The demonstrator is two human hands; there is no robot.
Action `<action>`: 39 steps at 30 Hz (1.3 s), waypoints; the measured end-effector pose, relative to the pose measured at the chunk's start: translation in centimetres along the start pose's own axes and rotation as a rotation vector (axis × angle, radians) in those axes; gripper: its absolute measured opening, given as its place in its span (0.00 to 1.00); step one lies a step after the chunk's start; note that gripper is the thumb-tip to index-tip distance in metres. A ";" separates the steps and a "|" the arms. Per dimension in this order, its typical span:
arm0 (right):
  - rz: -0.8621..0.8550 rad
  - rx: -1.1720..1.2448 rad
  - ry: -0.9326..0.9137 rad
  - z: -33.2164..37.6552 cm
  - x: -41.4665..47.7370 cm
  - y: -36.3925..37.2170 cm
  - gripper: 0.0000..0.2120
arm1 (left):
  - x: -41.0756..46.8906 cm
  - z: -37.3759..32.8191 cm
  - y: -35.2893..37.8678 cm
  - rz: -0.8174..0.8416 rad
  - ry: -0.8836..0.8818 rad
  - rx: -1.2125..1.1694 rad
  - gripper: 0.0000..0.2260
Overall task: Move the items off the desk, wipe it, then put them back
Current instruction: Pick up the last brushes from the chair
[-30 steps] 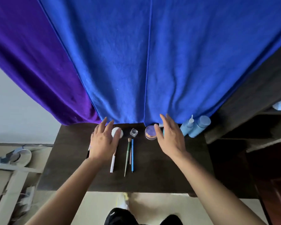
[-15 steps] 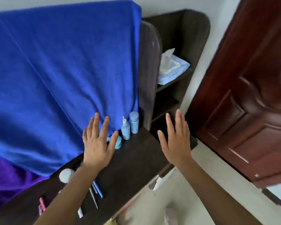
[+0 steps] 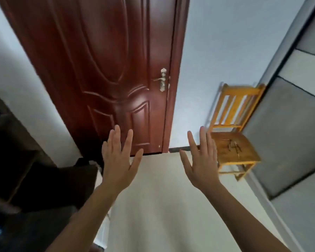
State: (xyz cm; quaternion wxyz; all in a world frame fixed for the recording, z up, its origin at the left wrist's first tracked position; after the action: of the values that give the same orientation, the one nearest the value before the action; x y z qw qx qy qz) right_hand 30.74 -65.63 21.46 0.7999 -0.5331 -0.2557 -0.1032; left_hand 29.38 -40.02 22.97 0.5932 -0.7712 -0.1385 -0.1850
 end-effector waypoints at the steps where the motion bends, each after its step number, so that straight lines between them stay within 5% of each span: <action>1: -0.001 -0.021 0.054 -3.1 -0.6 -1.1 0.30 | 1.0 -3.1 1.4 0.013 0.033 -0.008 0.30; 9: -0.013 -0.019 0.323 -26.5 -2.8 -8.3 0.33 | 6.5 -27.1 13.5 0.146 0.206 0.000 0.29; 14: -0.013 0.005 0.414 -37.3 -0.2 -11.3 0.35 | 10.0 -35.9 17.9 0.203 0.211 -0.058 0.29; 30: 0.069 -0.049 0.520 -56.7 18.9 -2.5 0.34 | 33.1 -41.8 35.6 0.277 0.137 -0.143 0.32; 39: 0.016 -0.041 0.614 -66.3 27.7 0.1 0.35 | 45.3 -48.6 43.8 0.307 0.279 -0.131 0.31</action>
State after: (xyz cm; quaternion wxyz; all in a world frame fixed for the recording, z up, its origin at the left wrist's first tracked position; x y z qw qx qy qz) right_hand 74.08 -122.69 15.78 0.8296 -0.4949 0.0043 -0.2585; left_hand 82.91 -98.50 16.57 0.5766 -0.7869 0.0763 -0.2060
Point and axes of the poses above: each hand's wrist, its own x-axis towards the middle knuckle, its own y-axis out of the palm, z = x × y, the point moved 9 cm from there along x, towards the middle knuckle, and after that the axes turned 6 degrees about x, right-handed, at the moved point
